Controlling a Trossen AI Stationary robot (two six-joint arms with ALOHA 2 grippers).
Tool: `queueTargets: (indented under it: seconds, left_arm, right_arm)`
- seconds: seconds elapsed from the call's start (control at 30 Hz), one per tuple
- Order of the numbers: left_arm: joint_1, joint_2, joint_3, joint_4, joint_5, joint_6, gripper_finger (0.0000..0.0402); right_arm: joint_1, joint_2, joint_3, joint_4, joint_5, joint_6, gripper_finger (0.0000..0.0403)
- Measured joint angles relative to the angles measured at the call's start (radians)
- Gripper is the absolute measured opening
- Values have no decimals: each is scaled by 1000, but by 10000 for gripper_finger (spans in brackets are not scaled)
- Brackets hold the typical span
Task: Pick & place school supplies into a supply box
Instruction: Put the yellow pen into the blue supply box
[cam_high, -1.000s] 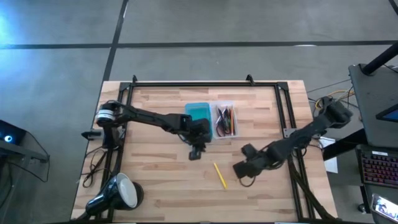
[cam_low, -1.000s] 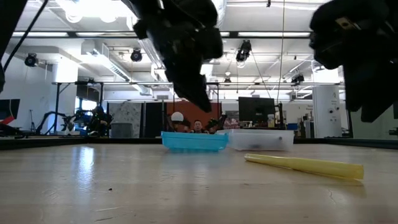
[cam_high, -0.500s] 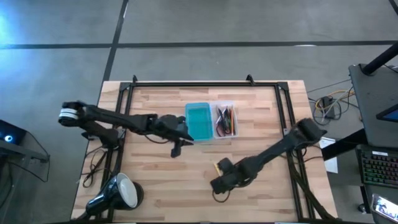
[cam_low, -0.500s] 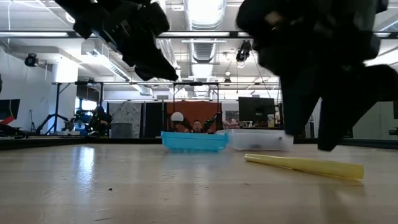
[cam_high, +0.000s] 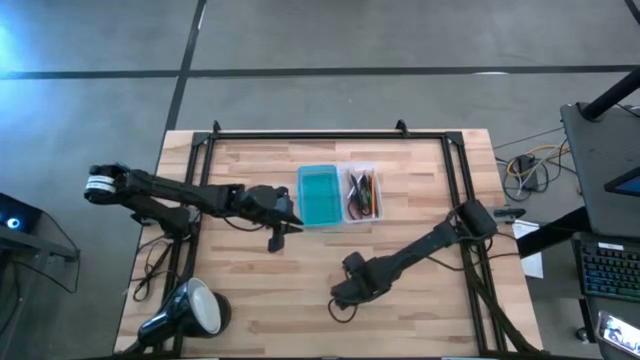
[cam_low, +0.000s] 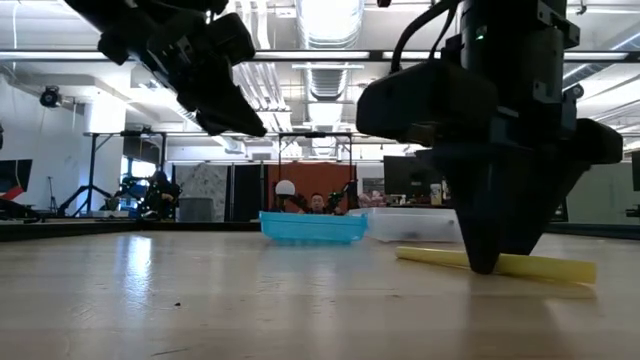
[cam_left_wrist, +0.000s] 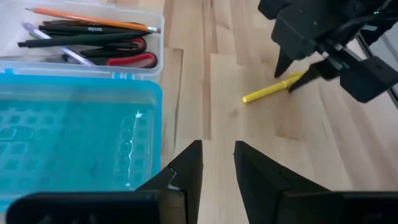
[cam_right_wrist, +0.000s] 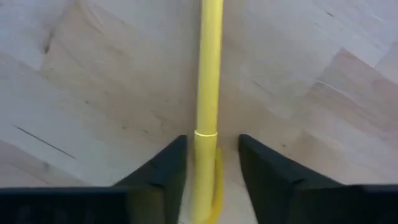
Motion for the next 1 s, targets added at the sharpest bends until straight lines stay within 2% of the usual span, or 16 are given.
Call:
queueTargets:
  seconds: [0.2, 0.3, 0.37, 0.5, 0.6, 0.73, 0.83, 1.0]
  left_arm:
    - [0, 0, -3, -7, -9, -1, 78]
    - [0, 0, -3, -14, -28, -1, 78]
    - [0, 0, -3, -19, -50, 0, 78]
    - [0, 0, -4, -23, -76, 0, 78]
    - [0, 0, -4, -20, -88, 0, 78]
    - [0, 0, -4, -18, -90, 2, 78]
    - [1, 0, -3, -29, -105, -1, 78]
    - [37, 0, -4, -185, -240, -167, 78]
  right_arm:
    - [-7, -20, -41, -19, 8, -14, 29]
    - [-12, -69, -79, -53, 42, -7, 24]
    - [-20, -120, -127, -107, 103, 37, 22]
    - [-62, -338, -242, -135, 223, 166, 19]
    - [-123, -479, -344, -113, 282, 196, 19]
    - [-284, -604, -456, 7, 288, 15, 16]
    - [-422, -622, -514, 124, 263, -157, 16]
    - [-604, -639, -528, 236, 223, -352, 21]
